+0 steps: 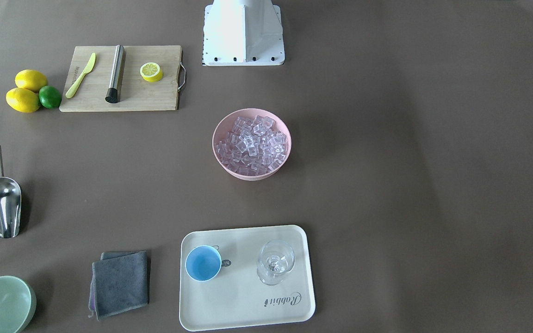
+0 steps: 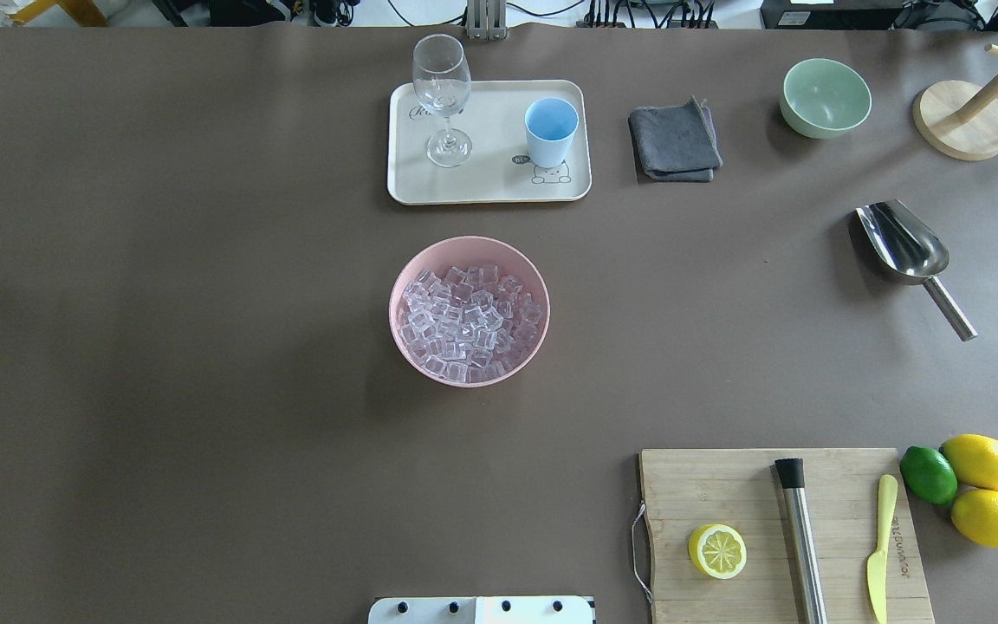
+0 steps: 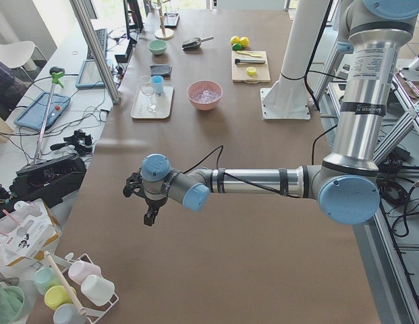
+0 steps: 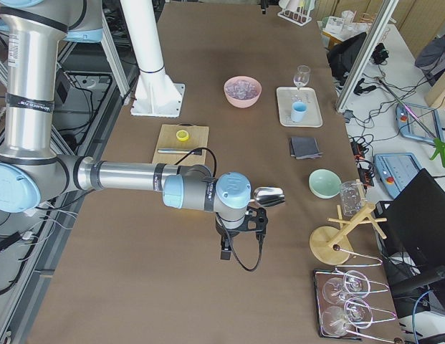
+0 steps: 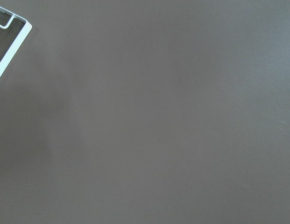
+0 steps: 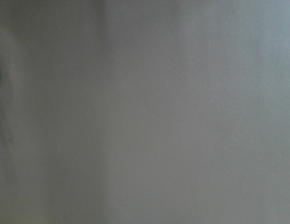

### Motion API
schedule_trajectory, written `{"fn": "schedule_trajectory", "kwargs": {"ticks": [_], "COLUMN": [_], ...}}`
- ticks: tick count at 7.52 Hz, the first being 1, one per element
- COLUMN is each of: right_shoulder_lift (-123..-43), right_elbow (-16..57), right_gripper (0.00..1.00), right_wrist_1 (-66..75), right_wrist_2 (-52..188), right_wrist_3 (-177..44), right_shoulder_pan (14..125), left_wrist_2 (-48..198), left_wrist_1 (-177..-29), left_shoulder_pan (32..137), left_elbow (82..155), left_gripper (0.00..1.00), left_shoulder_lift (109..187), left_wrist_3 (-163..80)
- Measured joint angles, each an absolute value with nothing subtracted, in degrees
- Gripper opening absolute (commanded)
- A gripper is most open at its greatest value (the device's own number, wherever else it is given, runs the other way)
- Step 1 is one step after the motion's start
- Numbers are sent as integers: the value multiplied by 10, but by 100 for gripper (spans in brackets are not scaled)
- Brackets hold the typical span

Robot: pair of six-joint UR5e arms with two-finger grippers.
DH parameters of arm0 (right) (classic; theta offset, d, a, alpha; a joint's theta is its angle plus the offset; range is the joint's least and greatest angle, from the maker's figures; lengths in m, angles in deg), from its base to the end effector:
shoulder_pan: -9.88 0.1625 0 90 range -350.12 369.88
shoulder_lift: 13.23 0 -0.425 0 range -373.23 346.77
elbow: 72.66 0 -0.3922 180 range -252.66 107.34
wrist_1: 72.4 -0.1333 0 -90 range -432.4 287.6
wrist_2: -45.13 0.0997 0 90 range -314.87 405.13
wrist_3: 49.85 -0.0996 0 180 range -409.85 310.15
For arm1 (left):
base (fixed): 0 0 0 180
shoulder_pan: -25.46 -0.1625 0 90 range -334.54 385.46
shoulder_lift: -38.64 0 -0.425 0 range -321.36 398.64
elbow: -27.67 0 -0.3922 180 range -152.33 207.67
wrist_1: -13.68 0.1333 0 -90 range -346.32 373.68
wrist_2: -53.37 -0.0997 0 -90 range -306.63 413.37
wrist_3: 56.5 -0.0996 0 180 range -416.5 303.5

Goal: Put ice in cup with scoop

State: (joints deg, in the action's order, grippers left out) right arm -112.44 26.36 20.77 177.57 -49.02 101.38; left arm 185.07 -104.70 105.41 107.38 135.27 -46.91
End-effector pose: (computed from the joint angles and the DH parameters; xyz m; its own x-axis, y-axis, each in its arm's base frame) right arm 0.0770 -0.4175 0.6625 0.7370 0.0444 0.6744 -0.0155 0.9987 -0.0488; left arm 0.0321 -0.5652 0.6356 0.7034 0.2496 -0.6655 -0.0419 0.9493 0.3117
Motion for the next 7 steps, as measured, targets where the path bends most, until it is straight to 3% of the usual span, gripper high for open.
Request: {"fn": "schedule_trajectory", "kwargs": {"ticks": [5,7], "right_shoulder_lift": [-1143,-1178], "right_elbow": [296,304], "right_gripper": [100,100], "right_wrist_1": [198,109], "right_wrist_2": [1811,1808], "right_wrist_3": [-563,-629], "right_shoulder_pan": [990,960], "left_wrist_2": [1852,1853], "left_wrist_1": [-1047,-1047], "left_shoulder_pan": [1054,1050], "left_elbow": [1075,1081], "left_gripper": [99,99], "left_shoulder_lift": [1357,1359], "left_wrist_3": [-468,-468]}}
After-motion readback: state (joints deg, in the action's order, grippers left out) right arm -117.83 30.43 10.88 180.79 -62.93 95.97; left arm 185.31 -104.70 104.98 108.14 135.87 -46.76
